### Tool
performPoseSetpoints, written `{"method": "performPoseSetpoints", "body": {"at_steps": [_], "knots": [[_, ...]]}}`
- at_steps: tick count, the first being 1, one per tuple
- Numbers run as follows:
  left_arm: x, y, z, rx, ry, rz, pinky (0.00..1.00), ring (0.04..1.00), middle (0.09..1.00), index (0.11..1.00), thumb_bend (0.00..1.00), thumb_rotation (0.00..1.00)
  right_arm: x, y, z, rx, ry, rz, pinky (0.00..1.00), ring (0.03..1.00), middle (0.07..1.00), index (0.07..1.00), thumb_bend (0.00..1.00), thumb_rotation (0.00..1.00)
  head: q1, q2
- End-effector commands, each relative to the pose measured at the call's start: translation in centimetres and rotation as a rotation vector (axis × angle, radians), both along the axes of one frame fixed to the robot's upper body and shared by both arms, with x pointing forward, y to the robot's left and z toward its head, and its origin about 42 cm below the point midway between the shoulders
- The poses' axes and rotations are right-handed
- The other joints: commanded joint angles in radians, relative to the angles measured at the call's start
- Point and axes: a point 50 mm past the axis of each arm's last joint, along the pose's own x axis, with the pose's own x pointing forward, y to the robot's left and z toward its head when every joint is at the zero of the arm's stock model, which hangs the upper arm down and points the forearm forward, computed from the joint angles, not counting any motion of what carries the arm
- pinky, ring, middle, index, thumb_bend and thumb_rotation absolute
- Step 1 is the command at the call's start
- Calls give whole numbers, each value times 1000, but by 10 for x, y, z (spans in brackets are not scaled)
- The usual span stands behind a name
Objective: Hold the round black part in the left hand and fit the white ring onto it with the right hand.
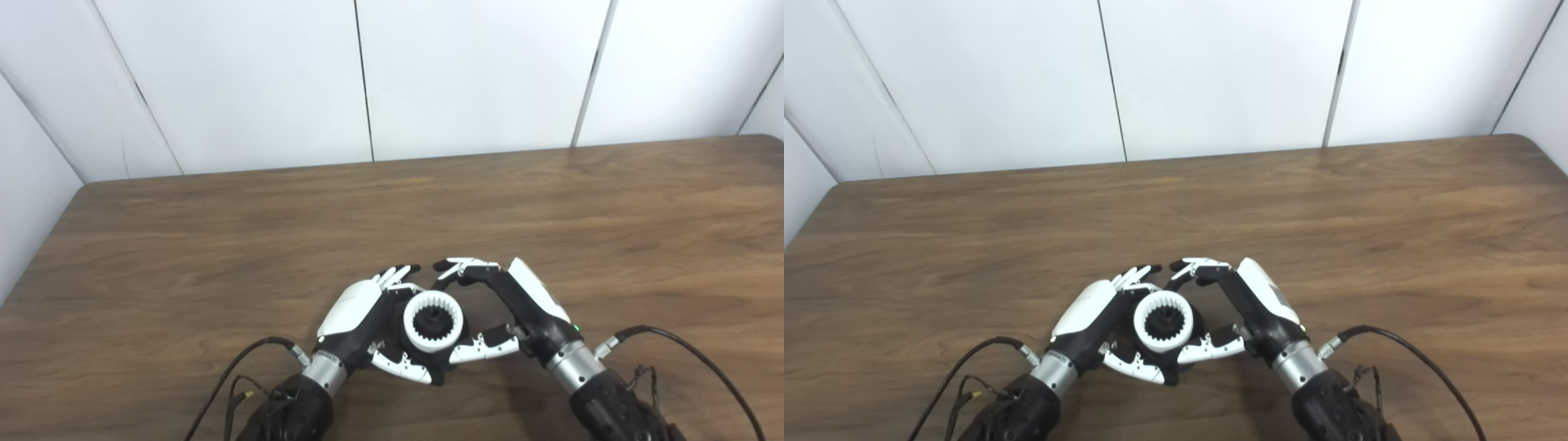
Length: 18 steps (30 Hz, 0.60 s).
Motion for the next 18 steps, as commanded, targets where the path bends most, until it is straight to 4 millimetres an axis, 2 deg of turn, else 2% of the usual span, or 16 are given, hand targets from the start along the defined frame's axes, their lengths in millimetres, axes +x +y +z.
{"method": "performPoseSetpoints", "body": {"at_steps": [1,12,18], "knots": [[3,-5,4,12,-13,-11,993,1000,974,586,928,244,6,5,7,6,-44,9,773,855,801,480,521,141,1,0],[2,-4,5,12,-7,-15,998,1000,979,588,929,254,16,8,-1,3,-36,-18,779,845,794,480,521,140,2,7],[2,-3,6,17,-10,-15,996,1000,983,588,931,254,20,4,1,4,-41,-29,766,840,795,480,521,139,-6,10]]}}
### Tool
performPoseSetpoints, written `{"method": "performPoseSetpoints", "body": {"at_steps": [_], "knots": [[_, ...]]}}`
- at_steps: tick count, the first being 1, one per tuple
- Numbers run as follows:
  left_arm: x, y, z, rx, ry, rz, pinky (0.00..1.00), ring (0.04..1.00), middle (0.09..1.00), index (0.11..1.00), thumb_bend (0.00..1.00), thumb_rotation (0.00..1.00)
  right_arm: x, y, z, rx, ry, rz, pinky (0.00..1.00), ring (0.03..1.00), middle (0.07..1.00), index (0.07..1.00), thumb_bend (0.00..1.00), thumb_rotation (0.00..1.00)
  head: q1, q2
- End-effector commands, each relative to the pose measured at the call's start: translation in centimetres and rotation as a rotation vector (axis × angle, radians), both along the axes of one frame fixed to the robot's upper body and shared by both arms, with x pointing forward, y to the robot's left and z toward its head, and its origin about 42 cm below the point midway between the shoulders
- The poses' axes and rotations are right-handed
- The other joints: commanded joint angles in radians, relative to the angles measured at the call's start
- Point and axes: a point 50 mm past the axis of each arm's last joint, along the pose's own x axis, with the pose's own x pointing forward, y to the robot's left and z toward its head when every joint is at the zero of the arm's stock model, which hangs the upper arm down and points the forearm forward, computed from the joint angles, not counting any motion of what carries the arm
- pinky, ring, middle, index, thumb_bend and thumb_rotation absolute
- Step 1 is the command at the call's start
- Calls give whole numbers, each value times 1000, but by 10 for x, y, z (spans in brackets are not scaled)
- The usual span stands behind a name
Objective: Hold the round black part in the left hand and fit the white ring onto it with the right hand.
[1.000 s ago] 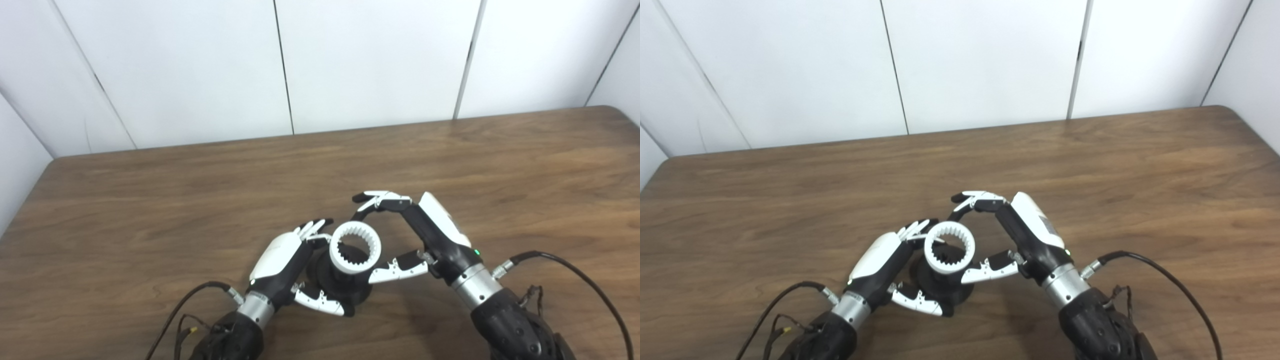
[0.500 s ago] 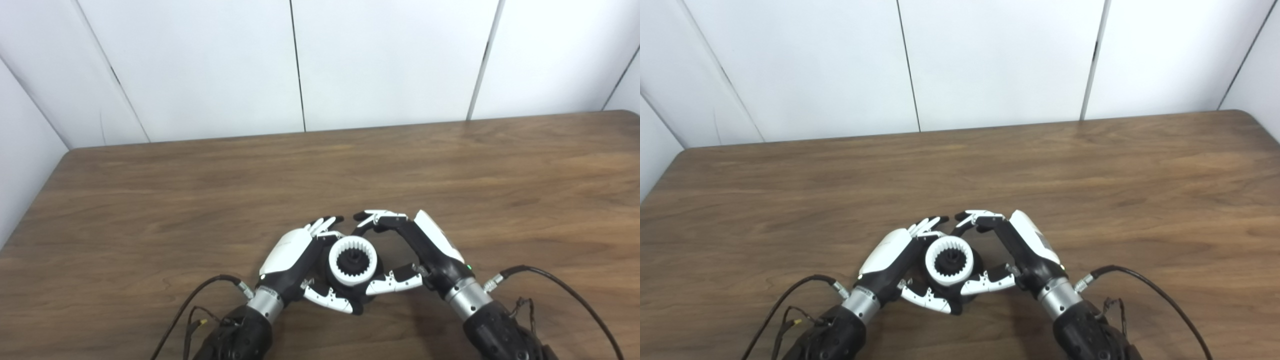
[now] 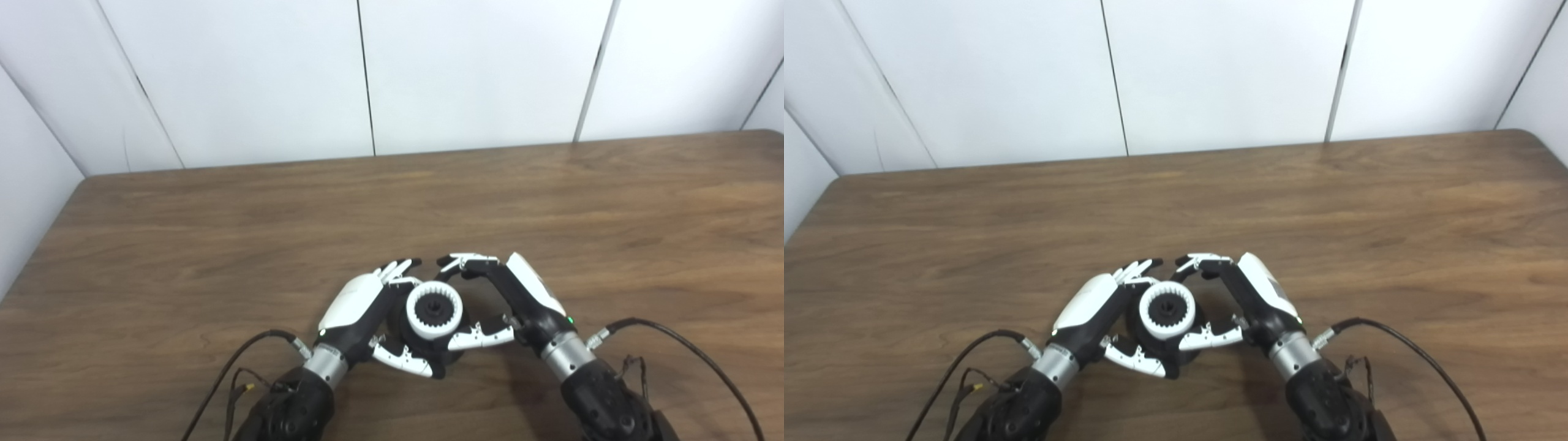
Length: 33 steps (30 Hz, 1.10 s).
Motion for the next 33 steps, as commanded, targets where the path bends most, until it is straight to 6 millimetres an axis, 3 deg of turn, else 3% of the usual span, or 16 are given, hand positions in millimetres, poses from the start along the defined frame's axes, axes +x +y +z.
{"method": "performPoseSetpoints", "body": {"at_steps": [1,17,18,21,25,33], "knots": [[2,-2,6,19,-12,-15,997,1000,983,588,931,254,9,2,16,11,-70,7,763,840,796,480,521,140,-3,2],[4,2,9,20,-15,-15,991,1000,980,591,926,239,6,-6,10,-106,-20,19,749,844,821,491,521,154,-12,10],[4,2,10,19,-16,-15,991,1000,979,590,925,236,6,-6,11,-136,-8,36,757,872,870,650,785,314,-11,10],[5,2,10,14,-15,-16,992,1000,978,590,924,228,6,-7,16,-203,28,97,803,931,946,840,945,438,-10,9],[5,2,9,14,-11,-16,993,1000,979,592,932,248,5,-8,17,-242,54,146,845,978,993,978,999,495,-12,8],[4,2,10,20,-10,-17,1000,1000,982,591,926,252,6,-8,15,-260,83,184,906,1000,1000,1000,1000,494,-12,9]]}}
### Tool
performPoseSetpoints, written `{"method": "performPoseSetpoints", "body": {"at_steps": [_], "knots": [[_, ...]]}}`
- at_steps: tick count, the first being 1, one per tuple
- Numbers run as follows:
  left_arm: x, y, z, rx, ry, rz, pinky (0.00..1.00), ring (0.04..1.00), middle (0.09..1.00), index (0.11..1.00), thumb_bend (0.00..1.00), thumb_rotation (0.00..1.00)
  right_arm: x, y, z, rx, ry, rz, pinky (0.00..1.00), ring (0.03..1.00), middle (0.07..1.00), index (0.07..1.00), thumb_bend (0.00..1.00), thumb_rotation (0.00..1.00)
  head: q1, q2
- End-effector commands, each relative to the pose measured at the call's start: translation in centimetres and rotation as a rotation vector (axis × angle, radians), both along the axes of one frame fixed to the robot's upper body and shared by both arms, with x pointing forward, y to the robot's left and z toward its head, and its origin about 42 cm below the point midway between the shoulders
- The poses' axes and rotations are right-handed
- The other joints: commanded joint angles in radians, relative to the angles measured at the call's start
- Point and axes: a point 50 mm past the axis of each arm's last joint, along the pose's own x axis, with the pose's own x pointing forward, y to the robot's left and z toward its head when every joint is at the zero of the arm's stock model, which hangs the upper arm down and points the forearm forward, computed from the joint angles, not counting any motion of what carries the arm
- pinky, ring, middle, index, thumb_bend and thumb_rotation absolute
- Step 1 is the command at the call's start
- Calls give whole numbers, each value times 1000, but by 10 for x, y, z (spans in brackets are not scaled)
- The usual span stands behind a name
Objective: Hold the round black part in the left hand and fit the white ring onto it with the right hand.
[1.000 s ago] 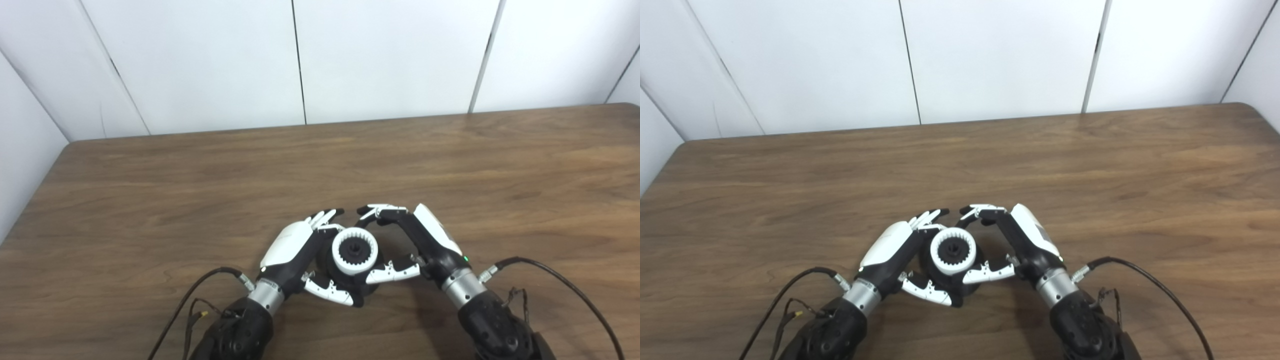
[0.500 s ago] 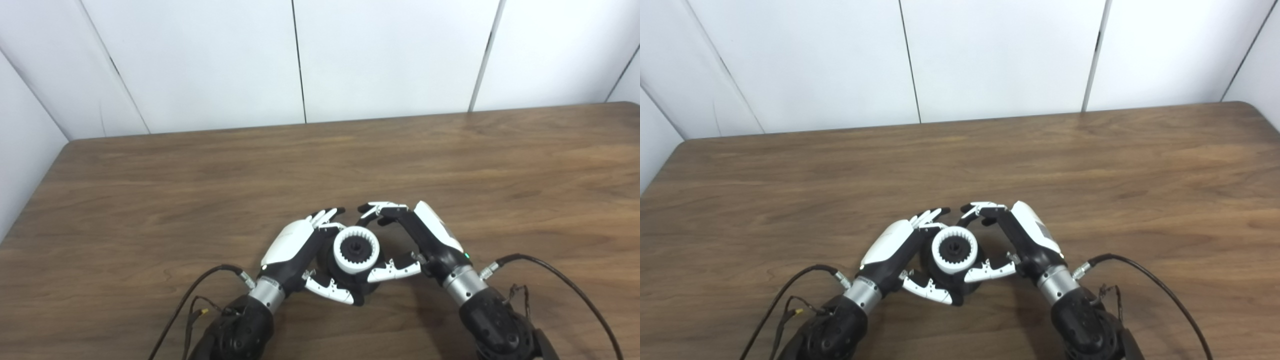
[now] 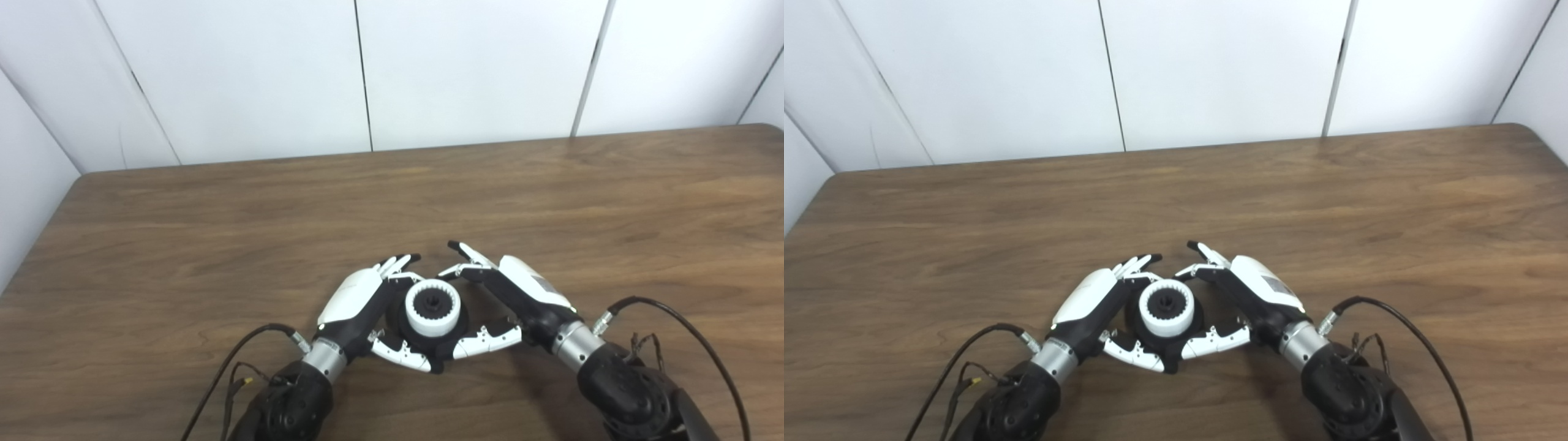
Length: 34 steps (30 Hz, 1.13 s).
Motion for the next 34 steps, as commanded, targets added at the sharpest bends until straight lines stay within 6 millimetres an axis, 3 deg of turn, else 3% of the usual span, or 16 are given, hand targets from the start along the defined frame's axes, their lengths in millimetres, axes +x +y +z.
{"method": "performPoseSetpoints", "body": {"at_steps": [1,14,23,34], "knots": [[2,-2,8,11,-17,-22,999,1000,983,591,925,249,3,2,3,-13,8,31,910,1000,1000,1000,1000,496,0,1],[1,-1,8,4,-20,-14,998,1000,979,591,927,232,1,-7,0,-20,-1,-18,906,1000,1000,1000,1000,507,-5,-6],[1,2,8,9,-21,-14,998,1000,979,590,924,244,-2,-17,2,-41,25,-87,904,1000,1000,1000,1000,409,-14,-7],[4,7,9,1,-25,-12,1000,1000,977,595,919,248,-1,-36,3,-49,12,-141,904,1000,1000,1000,1000,447,-38,-5]]}}
